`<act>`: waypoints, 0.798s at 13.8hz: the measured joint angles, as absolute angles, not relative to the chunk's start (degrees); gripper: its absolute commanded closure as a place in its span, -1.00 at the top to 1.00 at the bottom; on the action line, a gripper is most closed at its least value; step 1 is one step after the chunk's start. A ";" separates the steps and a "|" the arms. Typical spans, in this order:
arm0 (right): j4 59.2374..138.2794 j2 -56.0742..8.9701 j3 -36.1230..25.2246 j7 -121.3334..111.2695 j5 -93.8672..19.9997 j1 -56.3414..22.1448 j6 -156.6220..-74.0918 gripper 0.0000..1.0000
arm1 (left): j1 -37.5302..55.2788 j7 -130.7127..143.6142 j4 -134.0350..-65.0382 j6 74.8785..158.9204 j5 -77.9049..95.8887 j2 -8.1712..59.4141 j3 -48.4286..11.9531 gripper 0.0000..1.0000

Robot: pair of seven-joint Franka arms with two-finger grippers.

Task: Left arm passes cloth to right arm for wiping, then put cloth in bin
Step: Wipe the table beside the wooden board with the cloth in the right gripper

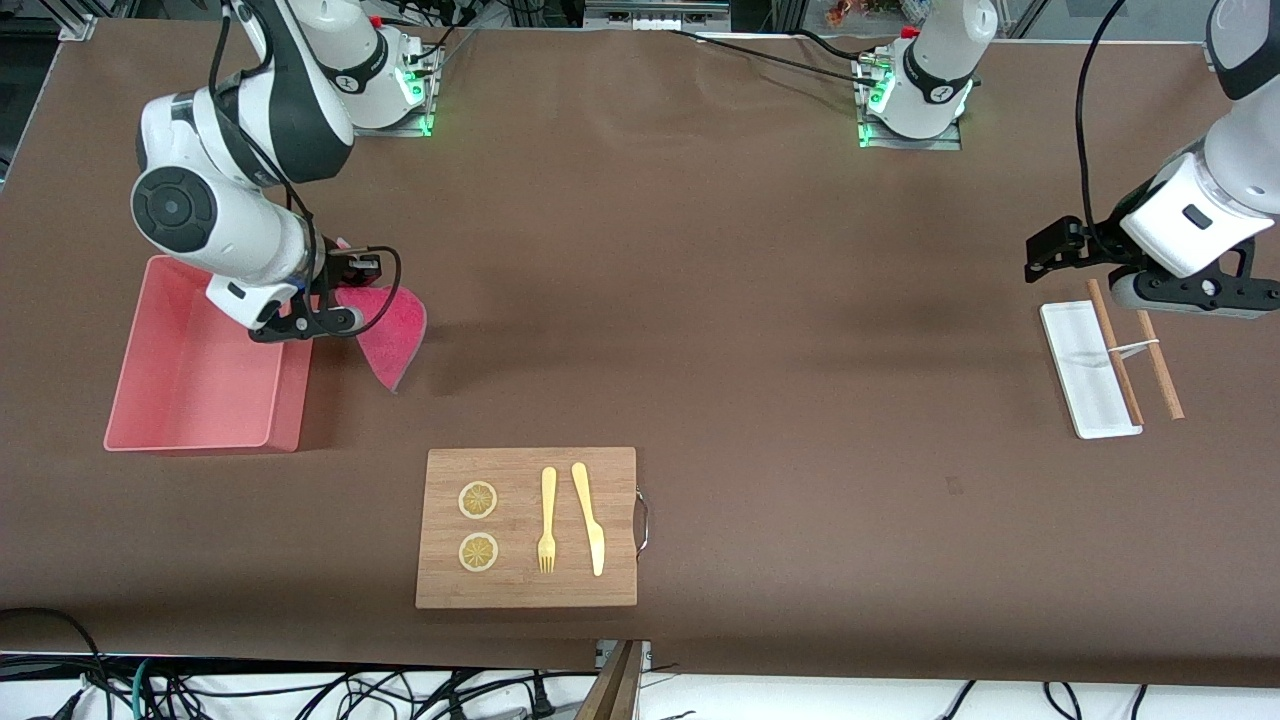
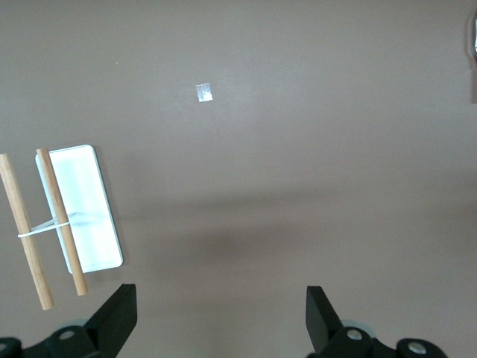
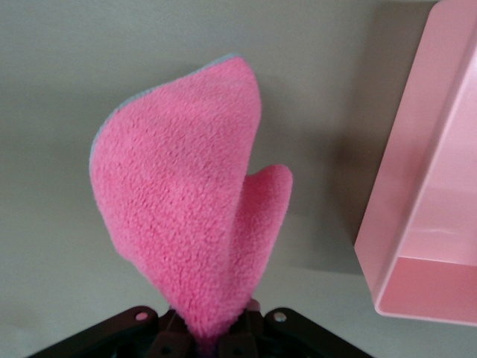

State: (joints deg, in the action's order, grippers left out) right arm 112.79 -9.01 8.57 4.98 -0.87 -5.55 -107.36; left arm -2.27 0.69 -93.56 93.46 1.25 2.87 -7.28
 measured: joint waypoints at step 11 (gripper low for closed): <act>113.24 -26.33 4.49 5.35 0.60 -5.16 -126.13 -1.00 | -2.26 0.70 -93.01 93.46 1.25 2.88 -7.78 1.00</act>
State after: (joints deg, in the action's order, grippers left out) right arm 113.24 -26.33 4.49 5.35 0.60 -5.16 -126.13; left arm -2.26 0.70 -93.01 93.46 1.25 2.88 -7.78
